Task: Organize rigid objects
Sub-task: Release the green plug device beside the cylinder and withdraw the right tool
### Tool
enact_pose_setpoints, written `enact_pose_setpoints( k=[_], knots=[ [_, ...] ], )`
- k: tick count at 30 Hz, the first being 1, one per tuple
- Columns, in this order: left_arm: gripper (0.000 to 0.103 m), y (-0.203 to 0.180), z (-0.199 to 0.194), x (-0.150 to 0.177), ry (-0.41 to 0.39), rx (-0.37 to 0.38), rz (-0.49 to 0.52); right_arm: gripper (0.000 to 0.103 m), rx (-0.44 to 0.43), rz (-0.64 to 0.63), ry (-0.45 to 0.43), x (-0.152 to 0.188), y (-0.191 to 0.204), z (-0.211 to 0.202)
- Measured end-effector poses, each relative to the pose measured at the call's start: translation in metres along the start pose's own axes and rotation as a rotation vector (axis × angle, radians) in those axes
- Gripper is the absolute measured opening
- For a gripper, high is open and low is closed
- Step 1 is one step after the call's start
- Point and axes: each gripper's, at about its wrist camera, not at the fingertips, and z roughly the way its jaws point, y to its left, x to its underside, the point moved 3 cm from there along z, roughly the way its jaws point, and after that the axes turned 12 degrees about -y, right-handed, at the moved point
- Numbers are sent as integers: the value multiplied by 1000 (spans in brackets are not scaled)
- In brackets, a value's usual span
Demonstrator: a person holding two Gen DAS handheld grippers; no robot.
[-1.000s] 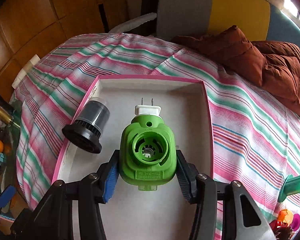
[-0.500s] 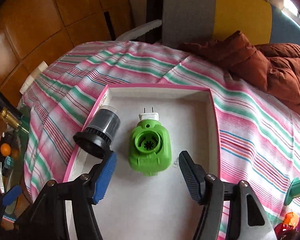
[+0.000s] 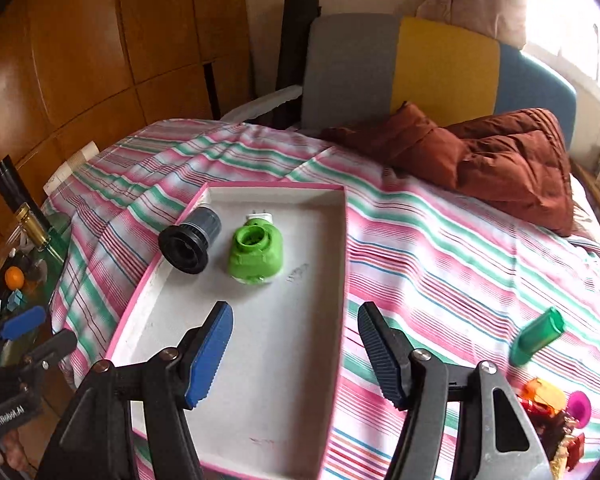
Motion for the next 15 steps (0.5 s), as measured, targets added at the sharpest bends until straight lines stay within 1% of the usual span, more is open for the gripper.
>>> enact_pose_setpoints(
  k=[8,15],
  knots=[
    [68,-18,-8,-2,-15,18,44,66,93,51,-30,13,-52,-39],
    [68,-40,-11,-3,-17,47,90,66,209,110,-42,23,-112,-65]
  ],
)
